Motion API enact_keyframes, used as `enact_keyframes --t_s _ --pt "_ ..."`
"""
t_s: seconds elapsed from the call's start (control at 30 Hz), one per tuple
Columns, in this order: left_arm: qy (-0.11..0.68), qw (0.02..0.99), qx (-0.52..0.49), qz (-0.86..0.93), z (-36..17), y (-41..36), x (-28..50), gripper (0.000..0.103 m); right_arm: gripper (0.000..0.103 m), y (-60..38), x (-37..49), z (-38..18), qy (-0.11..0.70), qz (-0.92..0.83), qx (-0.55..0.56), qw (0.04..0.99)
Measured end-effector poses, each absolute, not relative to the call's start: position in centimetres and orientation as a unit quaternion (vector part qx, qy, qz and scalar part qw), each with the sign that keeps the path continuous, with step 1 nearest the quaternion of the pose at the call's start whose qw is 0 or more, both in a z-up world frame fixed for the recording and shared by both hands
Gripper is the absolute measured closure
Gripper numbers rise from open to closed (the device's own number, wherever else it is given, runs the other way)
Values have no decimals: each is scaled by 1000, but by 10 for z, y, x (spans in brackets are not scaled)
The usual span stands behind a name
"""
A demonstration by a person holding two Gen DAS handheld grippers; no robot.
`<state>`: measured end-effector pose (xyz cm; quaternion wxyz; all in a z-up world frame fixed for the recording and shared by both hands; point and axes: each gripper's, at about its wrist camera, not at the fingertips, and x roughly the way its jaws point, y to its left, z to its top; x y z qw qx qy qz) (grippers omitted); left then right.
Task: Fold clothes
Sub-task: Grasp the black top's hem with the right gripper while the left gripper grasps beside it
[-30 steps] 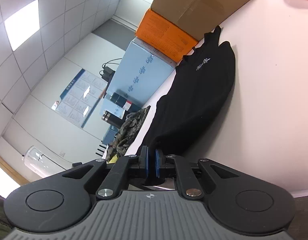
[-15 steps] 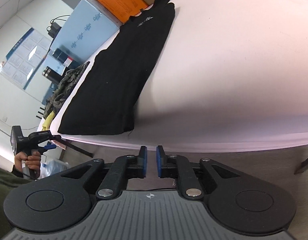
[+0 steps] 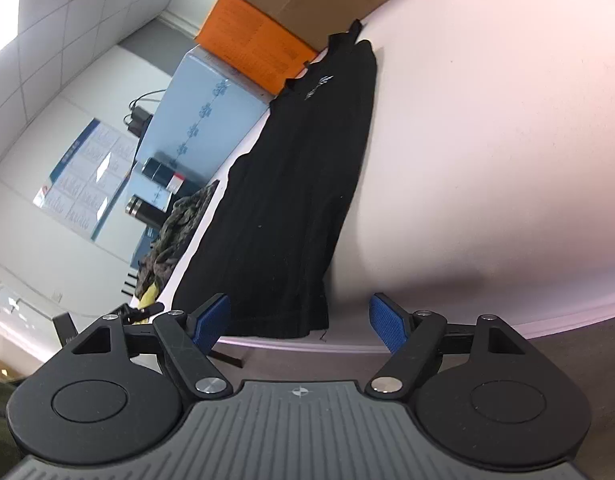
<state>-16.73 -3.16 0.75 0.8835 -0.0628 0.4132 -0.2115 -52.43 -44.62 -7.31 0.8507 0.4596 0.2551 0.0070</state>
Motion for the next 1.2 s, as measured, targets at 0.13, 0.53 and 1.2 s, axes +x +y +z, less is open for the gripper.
enact_keyframes --t_s 0.13,0.53,1.2 --pt "416 881 -18 -225 3 -48 -170 46 27 -444 -518 -77 258 1 474 842" --pt "358 888 57 -282 39 -57 -169 99 98 -460 -514 -77 194 55 572 795" --pt "372 901 30 -221 59 -171 94 65 59 -590 -339 -58 3 -138 617 775"
